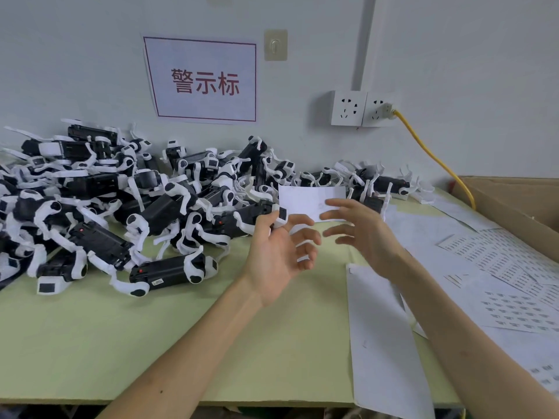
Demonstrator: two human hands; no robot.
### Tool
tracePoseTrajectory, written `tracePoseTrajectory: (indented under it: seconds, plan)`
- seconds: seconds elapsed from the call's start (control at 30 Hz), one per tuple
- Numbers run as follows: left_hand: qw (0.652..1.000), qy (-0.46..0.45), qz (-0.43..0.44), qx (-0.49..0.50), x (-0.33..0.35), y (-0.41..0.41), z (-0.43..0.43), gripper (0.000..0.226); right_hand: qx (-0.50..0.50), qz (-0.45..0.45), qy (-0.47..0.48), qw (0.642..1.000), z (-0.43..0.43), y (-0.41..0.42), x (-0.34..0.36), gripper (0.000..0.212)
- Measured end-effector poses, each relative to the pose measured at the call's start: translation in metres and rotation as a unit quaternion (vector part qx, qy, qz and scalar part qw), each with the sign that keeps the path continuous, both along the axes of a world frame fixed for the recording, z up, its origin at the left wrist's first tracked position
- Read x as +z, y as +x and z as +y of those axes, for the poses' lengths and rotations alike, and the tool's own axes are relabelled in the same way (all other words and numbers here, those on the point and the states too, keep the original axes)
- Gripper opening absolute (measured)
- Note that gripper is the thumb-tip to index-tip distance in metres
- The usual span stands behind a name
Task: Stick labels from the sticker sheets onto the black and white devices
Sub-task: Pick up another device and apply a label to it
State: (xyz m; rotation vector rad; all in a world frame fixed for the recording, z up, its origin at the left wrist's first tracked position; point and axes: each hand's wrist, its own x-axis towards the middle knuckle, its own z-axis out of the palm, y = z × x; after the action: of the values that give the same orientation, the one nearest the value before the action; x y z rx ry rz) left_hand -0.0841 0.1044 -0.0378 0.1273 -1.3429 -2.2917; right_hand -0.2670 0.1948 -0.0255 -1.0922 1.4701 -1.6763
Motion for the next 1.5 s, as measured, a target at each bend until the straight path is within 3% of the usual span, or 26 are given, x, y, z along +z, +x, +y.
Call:
tracePoseTrajectory:
  seconds: [0.1,0.23,0.37,0.47,0.63,0.7,0.77,0.8,0.83,0.9,0.97,1.03,1.1,1.17,1.23,1.3,1.4,1.5]
  plan:
    - [0.999,-0.008,-0.033,0.01,-0.002,-0.004,0.001,0.047,0.03,0.026,0.011,0.999,-0.004,0.015,-0.003,0.04]
    - [0.985,-0.095,-0.143,0.031,-0.006,-0.012,0.006,0.056,0.066,0.037,0.012,0.997,-0.008,0.036,-0.007,0.04]
    - [0.971,-0.168,-0.173,-0.002,-0.01,-0.011,0.01,0.052,0.091,0.071,0.027,0.993,-0.009,0.053,-0.01,0.041]
    - [0.973,-0.152,-0.175,0.006,-0.007,-0.012,0.009,0.045,0.091,0.076,0.037,0.992,-0.008,0.061,-0.012,0.041]
    - [0.972,-0.142,-0.184,0.025,-0.004,-0.01,0.009,0.054,0.05,0.103,0.035,0.993,-0.01,0.06,-0.013,0.031]
    - [0.979,-0.155,-0.132,0.032,-0.002,-0.008,0.008,0.058,0.043,0.09,0.03,0.995,-0.009,0.057,-0.012,0.039]
    - [0.965,-0.223,-0.07,0.115,-0.003,-0.005,0.007,0.049,0.042,0.084,0.023,0.995,-0.008,0.054,-0.01,0.041]
    - [0.931,-0.309,-0.041,0.188,-0.004,-0.003,0.006,0.04,0.04,0.085,0.021,0.995,-0.008,0.052,-0.01,0.039]
    - [0.867,-0.42,-0.018,0.267,-0.006,-0.002,0.005,0.032,0.037,0.087,0.021,0.995,-0.008,0.051,-0.01,0.036]
    - [0.688,-0.608,0.014,0.395,-0.008,0.001,0.003,0.022,0.025,0.095,0.026,0.995,-0.008,0.049,-0.01,0.031]
    - [0.553,-0.672,-0.001,0.492,-0.004,0.004,0.003,0.016,0.015,0.096,0.028,0.995,-0.007,0.049,-0.01,0.027]
    - [0.48,-0.663,-0.079,0.569,0.006,0.009,0.002,0.011,0.007,0.1,0.032,0.994,-0.006,0.05,-0.009,0.026]
    - [0.487,-0.649,-0.23,0.537,0.014,0.018,-0.004,0.02,0.006,0.104,0.035,0.994,-0.005,0.049,-0.009,0.027]
    - [0.518,-0.638,-0.406,0.4,0.016,0.027,-0.011,0.038,0.008,0.106,0.035,0.994,-0.006,0.048,-0.01,0.027]
    - [0.497,-0.658,-0.492,0.278,0.016,0.034,-0.015,0.049,0.01,0.107,0.035,0.994,-0.007,0.047,-0.009,0.027]
    - [0.487,-0.677,-0.496,0.243,0.021,0.037,-0.014,0.041,0.013,0.115,0.036,0.993,-0.008,0.047,-0.009,0.028]
    - [0.511,-0.655,-0.472,0.295,0.031,0.038,-0.014,0.015,0.011,0.118,0.039,0.992,-0.008,0.047,-0.01,0.028]
    - [0.544,-0.637,-0.435,0.329,0.033,0.034,-0.017,0.028,0.001,0.116,0.039,0.992,-0.007,0.047,-0.009,0.027]
